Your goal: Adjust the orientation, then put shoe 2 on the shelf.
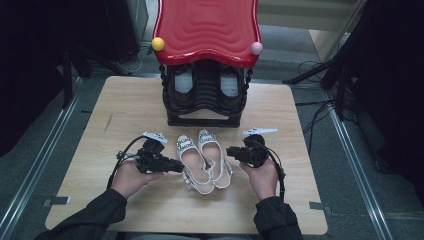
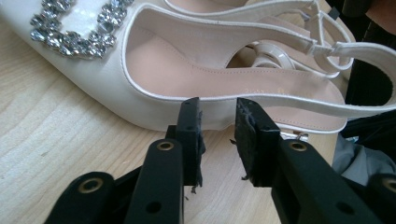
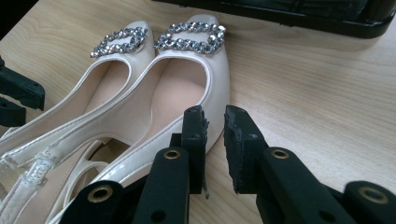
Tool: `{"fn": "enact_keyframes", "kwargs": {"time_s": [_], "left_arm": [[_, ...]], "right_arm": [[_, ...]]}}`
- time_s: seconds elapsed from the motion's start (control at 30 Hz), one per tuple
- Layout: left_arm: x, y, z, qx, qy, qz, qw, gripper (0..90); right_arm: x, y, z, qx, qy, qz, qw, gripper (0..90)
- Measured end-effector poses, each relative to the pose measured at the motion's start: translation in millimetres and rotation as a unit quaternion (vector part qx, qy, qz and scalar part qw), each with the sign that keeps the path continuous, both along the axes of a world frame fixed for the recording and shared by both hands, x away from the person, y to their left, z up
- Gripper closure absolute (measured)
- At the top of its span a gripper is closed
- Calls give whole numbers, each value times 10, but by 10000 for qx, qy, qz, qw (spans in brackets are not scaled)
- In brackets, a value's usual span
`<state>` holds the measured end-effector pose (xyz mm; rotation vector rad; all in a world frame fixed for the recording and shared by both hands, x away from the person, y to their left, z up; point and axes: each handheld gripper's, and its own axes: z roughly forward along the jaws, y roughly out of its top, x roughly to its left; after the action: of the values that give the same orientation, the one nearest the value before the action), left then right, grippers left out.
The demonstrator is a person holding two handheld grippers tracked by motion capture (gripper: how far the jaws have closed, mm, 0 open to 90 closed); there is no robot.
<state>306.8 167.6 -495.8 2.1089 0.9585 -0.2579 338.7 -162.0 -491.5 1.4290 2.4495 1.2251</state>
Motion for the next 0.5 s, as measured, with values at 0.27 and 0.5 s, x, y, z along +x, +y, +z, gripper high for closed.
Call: {"fn": "enact_keyframes", "kwargs": {"time_s": [0.27,0.5], "left_arm": [[-11,31,35,16,-79,-23,10000,647],[-11,118,69,-6,-167,117,9998,569]], "right_arm": [[8,-8,18,20,-16,-11,10000,754],[8,52,32,26,-21,94,10000,707]]}}
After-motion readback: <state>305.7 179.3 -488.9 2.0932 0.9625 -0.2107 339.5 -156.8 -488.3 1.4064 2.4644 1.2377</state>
